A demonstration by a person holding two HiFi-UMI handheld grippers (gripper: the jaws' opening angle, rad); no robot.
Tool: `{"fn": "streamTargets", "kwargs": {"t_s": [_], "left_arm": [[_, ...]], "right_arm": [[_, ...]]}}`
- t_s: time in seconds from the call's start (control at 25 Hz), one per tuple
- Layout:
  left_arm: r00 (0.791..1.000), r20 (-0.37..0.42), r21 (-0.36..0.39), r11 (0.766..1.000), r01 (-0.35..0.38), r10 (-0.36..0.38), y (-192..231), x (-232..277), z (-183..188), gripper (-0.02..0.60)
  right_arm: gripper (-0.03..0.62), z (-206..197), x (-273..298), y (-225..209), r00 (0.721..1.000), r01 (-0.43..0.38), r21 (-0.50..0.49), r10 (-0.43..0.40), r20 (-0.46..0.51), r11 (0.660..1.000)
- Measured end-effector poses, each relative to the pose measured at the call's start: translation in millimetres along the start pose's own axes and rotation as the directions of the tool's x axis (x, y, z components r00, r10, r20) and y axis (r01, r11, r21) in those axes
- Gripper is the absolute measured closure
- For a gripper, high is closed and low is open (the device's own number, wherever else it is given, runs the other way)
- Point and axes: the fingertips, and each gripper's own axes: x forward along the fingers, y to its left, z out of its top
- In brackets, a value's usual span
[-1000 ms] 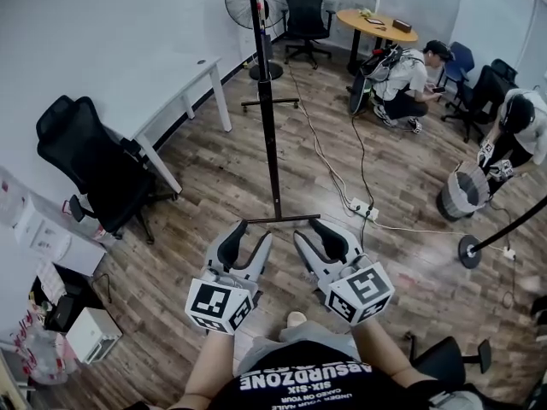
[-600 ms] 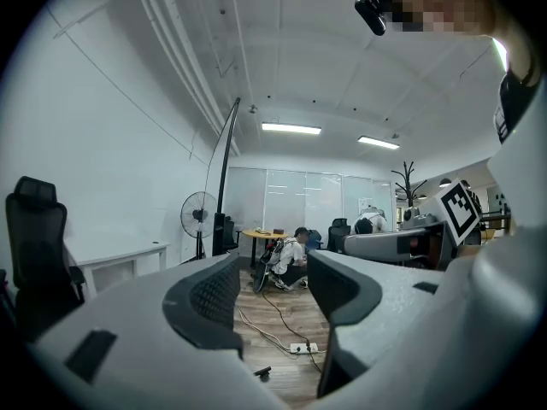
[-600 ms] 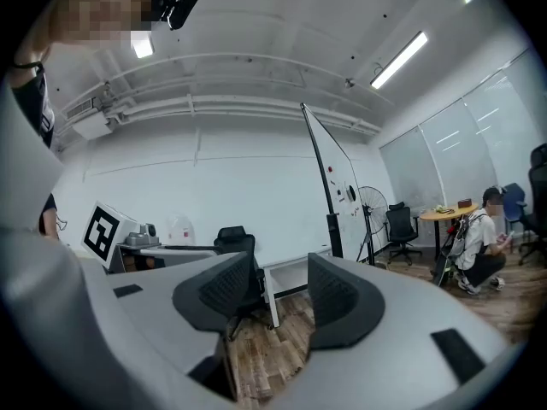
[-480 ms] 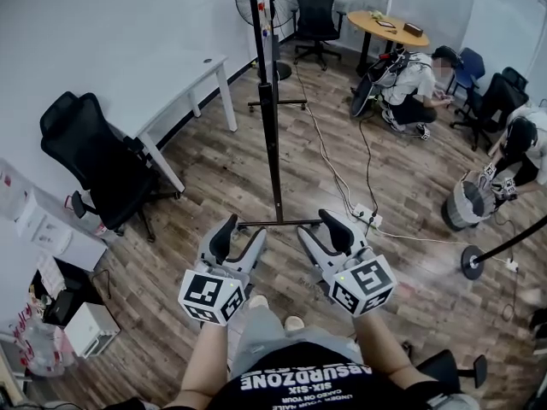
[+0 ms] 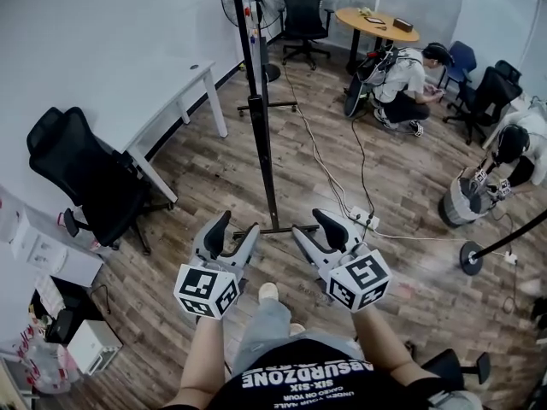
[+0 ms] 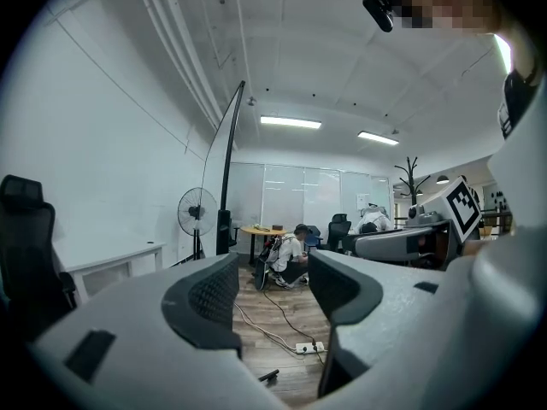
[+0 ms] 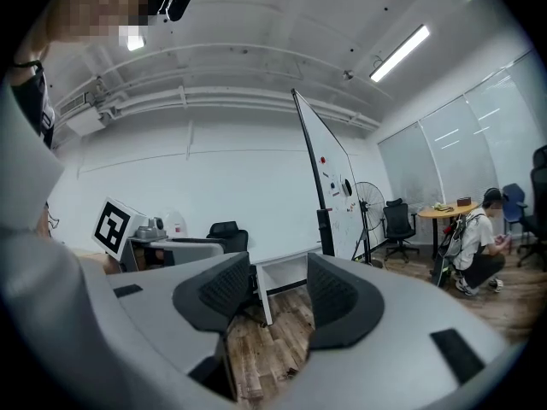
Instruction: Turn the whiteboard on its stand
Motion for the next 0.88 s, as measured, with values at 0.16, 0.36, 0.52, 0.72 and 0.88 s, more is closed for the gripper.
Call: {"fn": "streamTargets", "kwargs": {"t_s": [0.16, 0.36, 0.52, 0.72, 0.88], "left_arm": [[1.000, -0.003, 0.002, 1.000, 0.014, -0.014, 21, 24, 5, 0.344], [1.000, -0.003, 0.002, 1.000, 0.027, -0.027, 50, 47, 11, 0.344], [0.999, -0.010, -0.011, 0.999, 0.047, -0.048, 70, 66, 12, 0.344], [0.996, -0.020, -0.011, 0.996, 0.089, -0.089, 94, 81, 12, 0.344], [0.994, -0.017, -0.017, 0.994, 0.106, -0.107, 110, 95, 13, 0.344]], "right_arm": [[0.405, 7, 25, -16, 1.000, 0.012, -0.003, -0.012, -0.001, 1.000], [0.407, 18, 59, -32, 1.000, 0.020, -0.012, -0.020, 0.008, 1.000], [0.408, 21, 84, -48, 1.000, 0.031, -0.004, -0.031, -0.002, 1.000], [0.407, 15, 114, -58, 0.998, 0.061, 0.005, -0.060, -0.029, 0.998], [0.405, 11, 132, -67, 0.996, 0.075, -0.011, -0.075, -0.056, 0.997]]}}
